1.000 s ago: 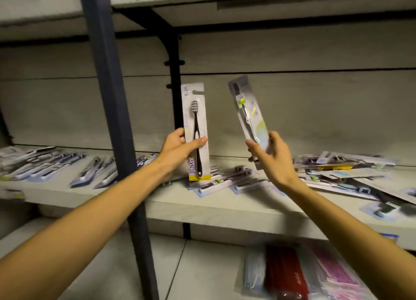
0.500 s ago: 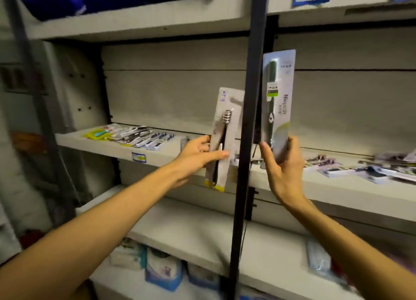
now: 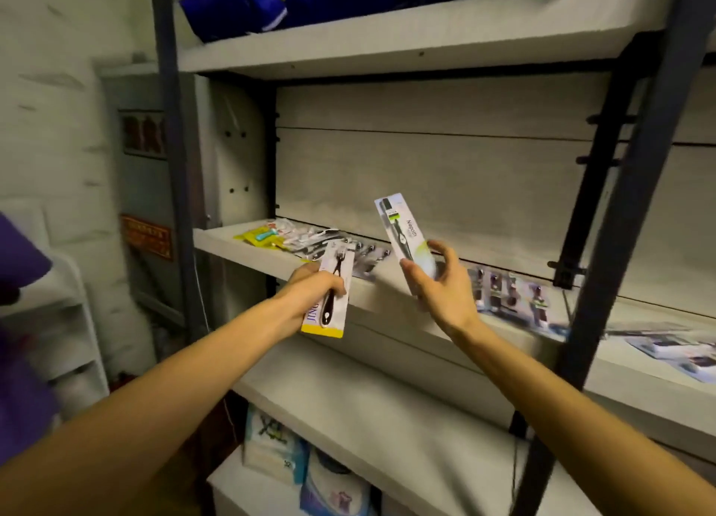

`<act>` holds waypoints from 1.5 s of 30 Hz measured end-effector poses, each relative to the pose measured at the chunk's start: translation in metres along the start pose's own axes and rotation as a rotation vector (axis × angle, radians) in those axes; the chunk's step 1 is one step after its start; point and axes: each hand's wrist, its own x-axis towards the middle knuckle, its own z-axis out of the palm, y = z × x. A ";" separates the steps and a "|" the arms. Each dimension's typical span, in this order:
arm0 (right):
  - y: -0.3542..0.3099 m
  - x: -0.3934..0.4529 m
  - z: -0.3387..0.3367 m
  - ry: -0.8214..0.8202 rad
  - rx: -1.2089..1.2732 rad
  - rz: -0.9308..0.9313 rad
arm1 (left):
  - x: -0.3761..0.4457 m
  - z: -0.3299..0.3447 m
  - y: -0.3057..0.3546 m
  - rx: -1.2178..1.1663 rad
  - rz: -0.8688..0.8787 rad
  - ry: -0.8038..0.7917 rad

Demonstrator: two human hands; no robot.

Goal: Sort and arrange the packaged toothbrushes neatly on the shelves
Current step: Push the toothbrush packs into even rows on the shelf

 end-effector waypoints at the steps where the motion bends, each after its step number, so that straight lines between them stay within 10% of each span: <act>1: 0.003 0.011 0.014 -0.012 -0.002 0.012 | 0.012 -0.009 0.001 0.015 0.029 -0.001; 18: 0.065 0.164 0.136 -0.043 -0.116 0.113 | 0.244 -0.097 0.023 0.617 0.318 0.265; 25: 0.083 0.160 0.147 -0.028 -0.176 0.115 | 0.310 -0.099 0.017 0.929 0.285 -0.008; 45: 0.028 0.081 0.099 0.276 -0.592 0.054 | 0.271 -0.044 0.027 0.934 1.015 -0.327</act>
